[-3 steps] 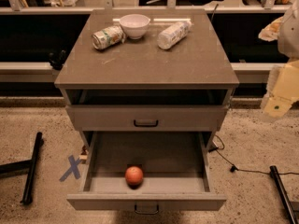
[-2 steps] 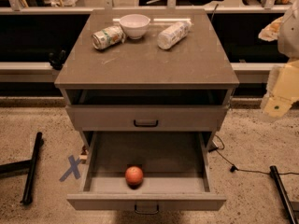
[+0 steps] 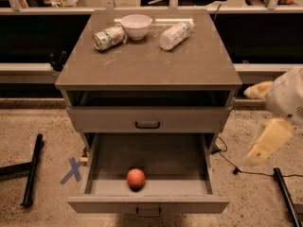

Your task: Pick apple from middle drawer and place on counter

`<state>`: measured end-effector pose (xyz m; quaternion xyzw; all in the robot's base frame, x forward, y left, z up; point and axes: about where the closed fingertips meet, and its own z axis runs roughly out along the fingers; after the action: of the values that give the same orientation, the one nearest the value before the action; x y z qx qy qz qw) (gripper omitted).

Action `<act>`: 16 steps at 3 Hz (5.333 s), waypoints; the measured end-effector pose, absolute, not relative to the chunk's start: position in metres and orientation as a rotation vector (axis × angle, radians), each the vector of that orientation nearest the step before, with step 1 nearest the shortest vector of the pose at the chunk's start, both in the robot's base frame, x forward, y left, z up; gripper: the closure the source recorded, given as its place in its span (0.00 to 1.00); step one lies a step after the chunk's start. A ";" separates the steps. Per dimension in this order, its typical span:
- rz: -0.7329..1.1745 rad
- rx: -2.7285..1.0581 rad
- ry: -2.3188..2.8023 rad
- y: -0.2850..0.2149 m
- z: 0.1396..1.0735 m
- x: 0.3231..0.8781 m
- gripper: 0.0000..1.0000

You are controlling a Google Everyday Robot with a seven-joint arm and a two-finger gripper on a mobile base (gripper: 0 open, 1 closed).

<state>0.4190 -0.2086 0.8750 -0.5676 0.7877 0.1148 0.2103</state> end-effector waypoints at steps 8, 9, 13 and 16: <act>0.599 -1.719 2.004 -0.131 0.576 0.434 0.00; 0.602 -1.731 1.999 -0.117 0.553 0.440 0.00; 0.703 -1.469 1.994 -0.044 0.489 0.506 0.00; 0.705 -1.446 1.958 0.011 0.463 0.533 0.00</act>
Offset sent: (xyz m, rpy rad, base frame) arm -0.0150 0.0223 -0.0435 0.1344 0.0745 0.0091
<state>0.5326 0.0114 0.4626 -0.5444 0.7374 0.2654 0.2990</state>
